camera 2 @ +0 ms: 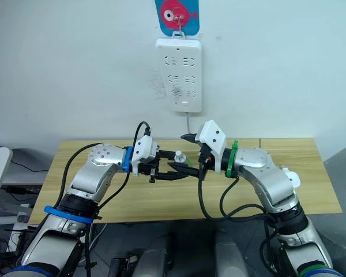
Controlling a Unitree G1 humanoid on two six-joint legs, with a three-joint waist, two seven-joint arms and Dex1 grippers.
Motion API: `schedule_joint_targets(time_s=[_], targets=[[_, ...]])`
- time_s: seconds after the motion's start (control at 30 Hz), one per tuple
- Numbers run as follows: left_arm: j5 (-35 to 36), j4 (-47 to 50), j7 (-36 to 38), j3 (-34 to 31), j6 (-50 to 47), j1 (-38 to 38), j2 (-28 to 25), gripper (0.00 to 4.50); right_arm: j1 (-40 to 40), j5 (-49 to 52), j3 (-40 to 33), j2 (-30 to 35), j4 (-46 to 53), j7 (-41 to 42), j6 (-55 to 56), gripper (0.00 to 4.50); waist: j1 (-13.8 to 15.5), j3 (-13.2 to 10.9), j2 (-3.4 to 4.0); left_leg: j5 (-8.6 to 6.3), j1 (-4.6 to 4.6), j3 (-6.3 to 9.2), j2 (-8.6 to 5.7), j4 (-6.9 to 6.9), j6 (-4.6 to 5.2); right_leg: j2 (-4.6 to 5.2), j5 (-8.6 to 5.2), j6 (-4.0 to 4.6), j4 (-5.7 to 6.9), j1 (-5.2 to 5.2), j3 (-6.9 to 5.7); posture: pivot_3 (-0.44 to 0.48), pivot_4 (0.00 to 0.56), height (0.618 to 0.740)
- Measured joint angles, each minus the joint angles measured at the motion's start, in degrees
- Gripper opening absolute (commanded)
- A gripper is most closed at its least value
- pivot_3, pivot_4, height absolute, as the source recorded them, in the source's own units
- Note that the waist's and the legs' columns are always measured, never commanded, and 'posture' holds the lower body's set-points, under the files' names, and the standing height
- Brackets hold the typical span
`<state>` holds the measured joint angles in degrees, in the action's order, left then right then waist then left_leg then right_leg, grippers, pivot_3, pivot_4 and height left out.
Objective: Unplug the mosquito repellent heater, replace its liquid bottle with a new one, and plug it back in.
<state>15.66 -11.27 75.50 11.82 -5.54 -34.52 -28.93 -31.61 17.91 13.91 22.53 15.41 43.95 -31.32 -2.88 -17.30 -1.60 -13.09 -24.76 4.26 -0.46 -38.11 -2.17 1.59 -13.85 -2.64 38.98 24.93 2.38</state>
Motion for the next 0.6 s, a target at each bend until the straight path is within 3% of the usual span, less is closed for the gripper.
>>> schedule_joint_targets(time_s=[0.13,0.33,0.43,0.53,0.6], targets=[[-0.11,-0.12,-0.04,0.02,-0.06,-0.04,0.01,2.2,0.15,0.42,-0.51,1.9,0.18,1.47,0.4,4.46,-0.06,0.01,0.01,0.0,0.0,0.02,0.02,0.01,0.0,-0.02,0.0,0.0,0.01,0.0,-0.03,-0.071,0.233,0.74],[-0.14,-0.26,0.25,0.01,-0.09,-0.12,-0.09,2.2,3.26,6.81,-6.64,11.96,3.23,9.54,-1.85,4.46,-0.2,0.01,0.0,-0.01,0.0,0.0,0.04,0.0,0.01,-0.03,0.0,0.0,0.0,-0.02,-0.02,-0.09,0.234,0.74],[-0.14,-0.3,0.35,0.03,-0.09,-0.19,-0.05,2.2,3.88,10.85,-7.93,12.61,5.79,10.92,-4.95,4.46,-0.48,0.02,0.01,-0.01,0.01,0.02,0.11,0.01,0.01,-0.12,0.0,0.0,0.03,-0.01,-0.02,-0.092,0.234,0.74],[-0.14,-0.3,0.36,0.03,-0.04,-0.67,0.04,2.2,3.9,13.31,-8.19,11.33,6.44,10.06,-7.74,3.92,-0.66,0.04,0.01,0.0,0.01,0.02,0.13,0.01,0.01,-0.16,0.0,0.0,0.04,0.0,-0.02,-0.089,0.235,0.74],[-0.14,-0.32,0.35,0.03,-0.02,-0.75,0.07,2.2,3.45,14.95,-8.22,9.6,6.67,8.25,-9.8,3.24,-0.64,0.04,0.01,-0.01,0.01,0.01,0.12,0.01,0.01,-0.15,0.0,0.0,0.05,0.0,0.0,-0.088,0.235,0.74]])
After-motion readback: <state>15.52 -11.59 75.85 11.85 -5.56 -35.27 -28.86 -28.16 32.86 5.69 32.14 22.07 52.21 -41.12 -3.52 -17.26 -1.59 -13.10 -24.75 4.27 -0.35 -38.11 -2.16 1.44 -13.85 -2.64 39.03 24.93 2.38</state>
